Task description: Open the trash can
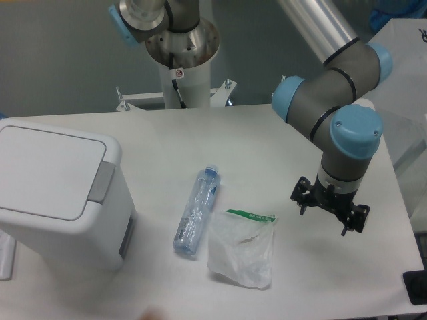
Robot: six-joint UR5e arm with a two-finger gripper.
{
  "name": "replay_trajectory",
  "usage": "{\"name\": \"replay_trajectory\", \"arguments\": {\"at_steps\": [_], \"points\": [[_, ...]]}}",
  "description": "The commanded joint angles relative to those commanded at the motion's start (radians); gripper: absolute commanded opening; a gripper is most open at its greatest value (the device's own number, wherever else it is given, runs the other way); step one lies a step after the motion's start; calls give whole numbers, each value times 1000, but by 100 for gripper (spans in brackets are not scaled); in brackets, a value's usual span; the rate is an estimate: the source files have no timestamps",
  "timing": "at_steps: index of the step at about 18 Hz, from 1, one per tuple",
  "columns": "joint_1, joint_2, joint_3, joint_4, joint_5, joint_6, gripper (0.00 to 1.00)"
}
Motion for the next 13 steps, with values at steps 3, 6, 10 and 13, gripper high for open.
{"name": "replay_trajectory", "arguments": {"at_steps": [3,6,10,13], "points": [[0,18,-5,-3,-90,-78,100],[-3,40,-5,-6,-156,-195,100],[-37,92,-6,-9,-218,-365,100],[-119,123,-5,-3,-268,-509,100]]}}
